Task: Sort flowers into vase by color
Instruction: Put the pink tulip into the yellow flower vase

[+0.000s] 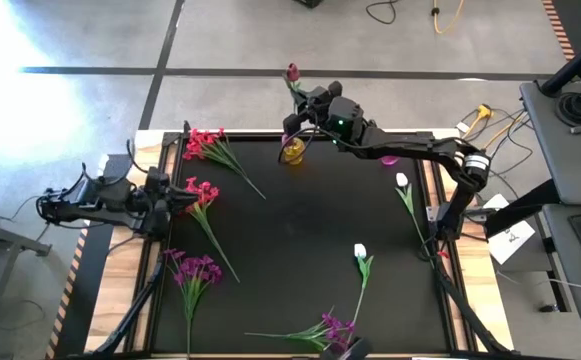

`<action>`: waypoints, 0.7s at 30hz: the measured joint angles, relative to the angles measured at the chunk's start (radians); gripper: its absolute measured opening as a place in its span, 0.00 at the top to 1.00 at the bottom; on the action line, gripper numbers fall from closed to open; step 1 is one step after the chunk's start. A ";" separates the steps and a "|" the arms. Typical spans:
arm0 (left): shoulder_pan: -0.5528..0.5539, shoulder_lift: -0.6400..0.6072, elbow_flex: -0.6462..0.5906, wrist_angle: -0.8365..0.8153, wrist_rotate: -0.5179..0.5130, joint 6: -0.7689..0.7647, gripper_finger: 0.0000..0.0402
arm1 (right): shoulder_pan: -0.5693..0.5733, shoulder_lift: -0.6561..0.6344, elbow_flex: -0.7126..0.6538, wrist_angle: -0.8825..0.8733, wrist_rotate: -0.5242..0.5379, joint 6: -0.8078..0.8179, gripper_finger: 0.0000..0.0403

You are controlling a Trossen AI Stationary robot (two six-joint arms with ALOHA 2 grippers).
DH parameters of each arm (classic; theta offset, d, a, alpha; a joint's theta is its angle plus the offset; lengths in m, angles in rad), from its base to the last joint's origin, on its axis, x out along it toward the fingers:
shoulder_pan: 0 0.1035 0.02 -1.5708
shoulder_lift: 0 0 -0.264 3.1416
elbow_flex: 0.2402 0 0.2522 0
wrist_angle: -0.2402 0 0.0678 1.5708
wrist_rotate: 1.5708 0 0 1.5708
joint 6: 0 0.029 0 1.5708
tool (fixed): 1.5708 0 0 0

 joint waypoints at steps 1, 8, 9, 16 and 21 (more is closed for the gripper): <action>0.000 0.000 0.000 -0.030 0.014 -0.030 0.84 | 0.000 0.005 0.000 -0.001 0.000 0.000 0.97; 0.000 0.001 0.000 -0.215 0.044 -0.207 0.84 | 0.000 0.045 0.000 -0.024 0.000 0.046 0.97; 0.000 0.003 0.000 -0.241 0.036 -0.230 0.84 | 0.000 0.053 0.000 -0.026 0.000 0.047 0.97; 0.000 0.019 -0.001 -0.332 0.022 -0.346 0.79 | 0.002 0.063 0.000 -0.056 -0.001 0.099 0.95; 0.000 0.023 -0.001 -0.334 0.013 -0.350 0.68 | 0.003 0.023 0.001 -0.166 -0.008 0.139 0.83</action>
